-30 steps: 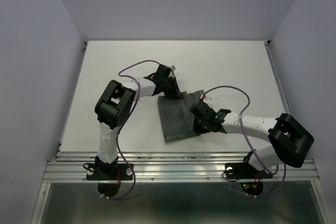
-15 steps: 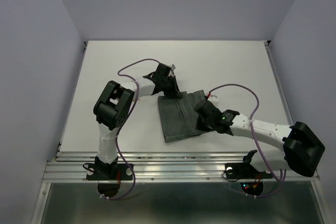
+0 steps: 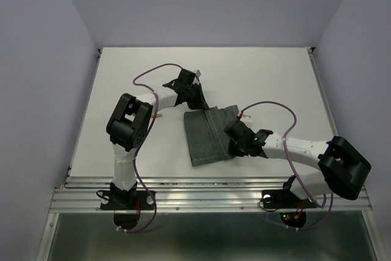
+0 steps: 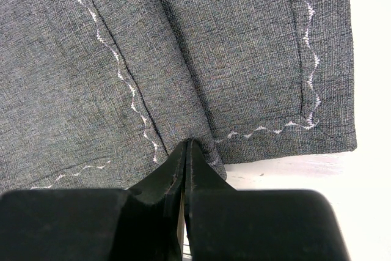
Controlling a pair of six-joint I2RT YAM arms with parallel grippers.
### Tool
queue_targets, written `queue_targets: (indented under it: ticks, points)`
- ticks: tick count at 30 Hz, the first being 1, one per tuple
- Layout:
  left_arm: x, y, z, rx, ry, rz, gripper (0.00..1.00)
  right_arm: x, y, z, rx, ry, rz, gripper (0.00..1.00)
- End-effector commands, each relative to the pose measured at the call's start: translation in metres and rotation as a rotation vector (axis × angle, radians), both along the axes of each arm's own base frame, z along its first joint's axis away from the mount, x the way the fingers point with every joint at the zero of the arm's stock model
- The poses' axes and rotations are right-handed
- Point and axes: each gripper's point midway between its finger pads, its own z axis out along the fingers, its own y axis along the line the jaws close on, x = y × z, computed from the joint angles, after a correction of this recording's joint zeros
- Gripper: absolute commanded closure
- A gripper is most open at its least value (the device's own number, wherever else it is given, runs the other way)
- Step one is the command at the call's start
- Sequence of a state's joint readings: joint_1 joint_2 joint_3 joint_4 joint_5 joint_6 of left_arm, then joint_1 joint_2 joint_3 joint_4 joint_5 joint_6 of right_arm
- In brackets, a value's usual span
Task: Fold the napkin into a case and place the utensils inside
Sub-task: Fold the lower triangle-folded napkin at the center of the board.
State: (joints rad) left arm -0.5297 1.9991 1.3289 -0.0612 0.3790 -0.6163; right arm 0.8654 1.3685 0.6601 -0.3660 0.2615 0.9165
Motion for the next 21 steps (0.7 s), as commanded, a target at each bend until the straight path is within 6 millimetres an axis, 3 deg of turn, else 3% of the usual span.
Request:
queue_targets:
  ticks: [1, 7, 13, 18, 21]
  points:
    - [0.016, -0.005, 0.005, 0.007, -0.043, -0.024, 1.00, -0.006, -0.003, -0.004, -0.018, 0.014, 0.006, 0.99]
    - [0.020, -0.007, -0.007, 0.023, -0.031, -0.029, 1.00, -0.004, -0.002, 0.005, -0.007, 0.002, 0.010, 0.99]
    - [0.022, -0.004, -0.018, 0.048, -0.025, -0.029, 1.00, 0.014, 0.002, 0.038, 0.000, -0.085, -0.003, 0.99]
    - [0.029, -0.002, 0.009, 0.049, -0.091, -0.020, 1.00, 0.044, 0.010, 0.077, 0.031, -0.177, -0.034, 0.96]
    - [0.033, 0.000, 0.031, 0.047, -0.135, -0.009, 1.00, 0.064, 0.007, 0.077, 0.001, -0.182, -0.058, 0.96]
